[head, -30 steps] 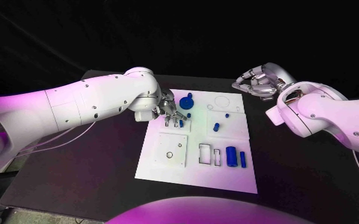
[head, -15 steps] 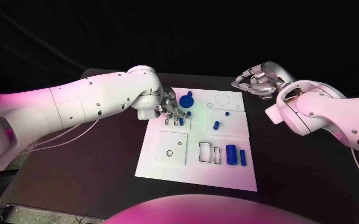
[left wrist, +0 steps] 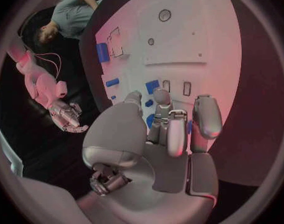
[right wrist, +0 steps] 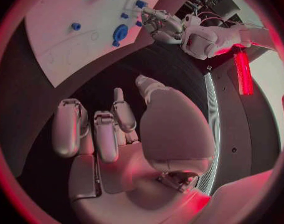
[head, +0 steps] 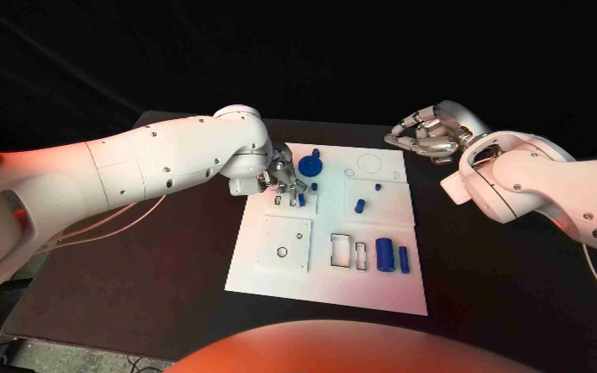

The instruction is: Assemble the parts on the task board

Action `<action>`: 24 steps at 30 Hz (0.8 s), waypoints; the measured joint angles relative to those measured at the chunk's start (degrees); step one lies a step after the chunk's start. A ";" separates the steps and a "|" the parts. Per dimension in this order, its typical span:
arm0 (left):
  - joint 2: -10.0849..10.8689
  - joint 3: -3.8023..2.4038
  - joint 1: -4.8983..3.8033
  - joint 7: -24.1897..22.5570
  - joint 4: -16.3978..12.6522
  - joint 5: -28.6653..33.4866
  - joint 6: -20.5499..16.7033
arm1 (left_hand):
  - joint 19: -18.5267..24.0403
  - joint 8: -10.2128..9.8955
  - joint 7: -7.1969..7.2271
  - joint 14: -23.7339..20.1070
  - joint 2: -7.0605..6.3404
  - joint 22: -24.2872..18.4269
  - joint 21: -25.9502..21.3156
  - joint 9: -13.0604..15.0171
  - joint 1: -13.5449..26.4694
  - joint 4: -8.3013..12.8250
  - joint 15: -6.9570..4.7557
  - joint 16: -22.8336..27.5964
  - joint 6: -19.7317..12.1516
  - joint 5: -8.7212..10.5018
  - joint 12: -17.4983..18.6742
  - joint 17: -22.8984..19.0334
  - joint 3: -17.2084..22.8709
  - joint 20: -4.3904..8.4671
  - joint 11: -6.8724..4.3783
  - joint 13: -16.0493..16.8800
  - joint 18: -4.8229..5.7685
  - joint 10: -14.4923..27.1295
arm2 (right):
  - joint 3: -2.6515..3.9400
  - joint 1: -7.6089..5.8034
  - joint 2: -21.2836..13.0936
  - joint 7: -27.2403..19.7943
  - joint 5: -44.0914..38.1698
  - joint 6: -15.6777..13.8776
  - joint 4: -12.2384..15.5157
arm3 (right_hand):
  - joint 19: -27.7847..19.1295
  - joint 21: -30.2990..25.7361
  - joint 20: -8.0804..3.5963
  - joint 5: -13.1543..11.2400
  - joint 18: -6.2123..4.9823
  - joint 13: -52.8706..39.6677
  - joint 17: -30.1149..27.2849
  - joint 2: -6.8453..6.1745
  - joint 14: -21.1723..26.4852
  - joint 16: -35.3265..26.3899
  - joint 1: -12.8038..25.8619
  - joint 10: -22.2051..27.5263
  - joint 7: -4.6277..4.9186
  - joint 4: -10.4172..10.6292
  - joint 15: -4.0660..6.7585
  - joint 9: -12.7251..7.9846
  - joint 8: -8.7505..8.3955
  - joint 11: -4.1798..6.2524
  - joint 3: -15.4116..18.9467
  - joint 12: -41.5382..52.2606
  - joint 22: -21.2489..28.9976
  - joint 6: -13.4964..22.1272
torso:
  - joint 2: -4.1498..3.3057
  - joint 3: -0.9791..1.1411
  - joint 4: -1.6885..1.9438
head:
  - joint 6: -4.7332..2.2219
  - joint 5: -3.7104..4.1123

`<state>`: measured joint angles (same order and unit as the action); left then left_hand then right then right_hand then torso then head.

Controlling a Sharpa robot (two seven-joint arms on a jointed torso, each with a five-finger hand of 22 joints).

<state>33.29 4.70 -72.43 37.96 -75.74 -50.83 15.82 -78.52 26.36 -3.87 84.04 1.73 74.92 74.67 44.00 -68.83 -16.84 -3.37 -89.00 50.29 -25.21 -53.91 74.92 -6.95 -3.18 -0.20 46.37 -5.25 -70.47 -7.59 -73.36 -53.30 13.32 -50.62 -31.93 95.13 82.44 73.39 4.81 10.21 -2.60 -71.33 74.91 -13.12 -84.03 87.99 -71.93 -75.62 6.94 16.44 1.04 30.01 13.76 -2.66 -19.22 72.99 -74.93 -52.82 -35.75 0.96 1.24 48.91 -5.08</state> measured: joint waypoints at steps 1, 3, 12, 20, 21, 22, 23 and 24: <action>-0.03 0.00 0.00 0.04 0.06 -0.01 0.05 | 0.00 0.00 0.00 0.00 0.00 0.00 0.00 0.06 0.00 0.00 0.00 0.00 0.00 0.00 0.00 0.00 0.00 0.00 0.00 0.00 0.00 0.00 | 0.00 0.00 0.01 0.01 0.00 0.03 -0.01 | 0.00 -0.17 0.00 0.00 0.00 0.00 0.00 0.00 0.00 0.00 0.00 0.00 0.00 0.00 0.00 0.06 0.20 0.00 0.00 0.00 0.00 0.00 | 0.01 0.00 0.00 | 0.03 0.00; -0.13 0.00 0.00 0.11 0.16 -0.04 0.15 | 0.00 0.00 0.00 0.00 0.00 0.00 0.00 0.08 0.00 0.00 0.00 0.00 0.00 -0.11 0.00 0.00 0.00 0.00 0.00 0.00 0.00 0.00 | 0.00 0.01 0.04 0.04 0.01 0.07 -0.03 | 0.00 -0.17 0.00 0.00 0.00 0.00 0.00 0.01 0.00 0.00 0.00 0.00 0.00 0.00 0.00 0.06 0.20 0.00 0.00 0.00 0.00 0.00 | 0.01 0.01 0.02 | 0.10 0.00; -1.05 0.08 0.02 0.20 1.00 -0.09 0.50 | 0.00 0.00 0.25 0.00 0.23 0.00 0.00 0.28 -0.23 0.00 0.00 0.00 0.25 -0.28 -0.30 0.00 0.00 0.00 0.00 0.18 0.00 0.01 | -0.01 0.09 0.14 0.11 0.02 0.22 -0.09 | -0.20 -0.17 0.21 0.00 0.00 0.00 0.00 0.23 0.00 0.00 0.23 0.00 0.00 0.00 0.00 0.12 0.19 0.00 0.00 0.00 0.01 0.00 | -0.03 -0.01 -0.07 | 0.29 0.08; -1.49 0.12 0.05 0.21 1.52 -0.09 0.76 | 0.00 0.00 0.10 0.00 0.26 -0.01 0.00 0.50 -0.26 0.00 0.00 -0.21 0.51 -0.28 -0.30 -0.01 0.00 0.00 -0.21 0.40 0.00 -0.21 | -0.02 0.15 0.17 0.14 0.03 0.34 -0.19 | -0.20 -0.35 0.21 0.13 0.00 -0.01 0.00 0.23 0.00 0.00 0.22 0.00 0.00 0.00 0.00 0.17 0.19 0.00 0.00 0.00 0.01 0.00 | -0.02 -0.02 0.00 | 0.43 0.27; -1.52 0.13 0.05 0.21 1.54 -0.09 0.79 | 0.00 0.00 0.10 0.00 0.47 -0.01 0.00 0.54 -0.47 0.00 0.00 -0.21 0.51 -0.28 -0.30 -0.01 0.00 0.00 -0.21 0.40 0.00 -0.21 | -0.02 0.15 0.17 0.14 0.04 0.35 -0.20 | -0.20 -0.38 0.22 0.22 0.00 -0.01 0.00 0.23 0.00 0.00 0.23 0.00 0.00 0.00 0.00 0.20 0.19 0.00 0.00 0.00 0.02 0.00 | -0.01 -0.02 0.00 | 0.46 0.27; -1.54 0.13 0.05 0.21 1.57 -0.08 0.82 | 0.00 0.00 0.21 0.00 0.36 -0.01 0.00 0.55 -0.57 0.00 0.00 -0.21 0.62 -0.28 -0.30 -0.01 0.00 0.00 -0.21 0.40 0.00 -0.21 | -0.02 0.16 0.18 0.15 0.04 0.36 -0.20 | -0.19 -0.38 0.22 0.22 0.00 -0.01 0.00 0.23 0.00 0.00 0.22 0.00 0.00 0.00 0.00 0.20 0.19 0.00 0.00 0.00 0.02 0.00 | 0.01 -0.02 0.01 | 0.49 0.27; -1.57 0.13 0.06 0.21 1.61 -0.08 0.87 | 0.00 0.00 0.30 0.00 0.29 -0.01 0.00 0.55 -0.65 0.00 0.00 -0.21 0.71 -0.28 -0.30 -0.01 0.00 0.00 -0.21 0.40 0.00 -0.21 | -0.02 0.17 0.19 0.15 0.04 0.38 -0.21 | -0.19 -0.38 0.22 0.22 0.00 -0.01 0.00 0.23 0.00 0.00 0.22 0.00 0.00 0.00 0.00 0.20 0.19 0.00 0.00 0.00 0.02 0.00 | 0.02 -0.02 0.02 | 0.51 0.28; -1.58 0.13 0.06 0.21 1.66 -0.07 0.91 | 0.00 0.00 0.30 0.00 0.23 -0.01 0.00 0.55 -0.70 0.00 0.00 -0.21 0.71 -0.28 -0.30 -0.01 0.00 0.00 -0.21 0.40 0.00 -0.21 | -0.02 0.17 0.19 0.16 0.04 0.39 -0.22 | -0.19 -0.38 0.22 0.22 0.00 -0.01 0.00 0.22 0.00 0.00 0.22 0.00 0.00 0.00 0.00 0.20 0.19 0.00 0.00 0.00 0.02 0.00 | 0.02 -0.02 0.02 | 0.55 0.28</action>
<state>31.71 4.83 -72.37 38.17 -74.08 -50.90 16.73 -78.52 26.37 -3.57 84.04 1.96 74.92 74.67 44.55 -69.53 -16.83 -3.37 -89.21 51.00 -25.49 -54.22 74.91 -6.95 -3.18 -0.41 46.77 -5.25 -70.68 -7.61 -73.18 -53.11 13.47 -50.58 -31.54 94.91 82.25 73.00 5.02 10.43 -2.60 -71.34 74.91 -12.89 -84.03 87.99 -71.71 -75.63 6.95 16.44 1.03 30.21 13.96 -2.66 -19.22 72.99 -74.91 -52.82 -35.73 0.94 1.25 49.46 -4.80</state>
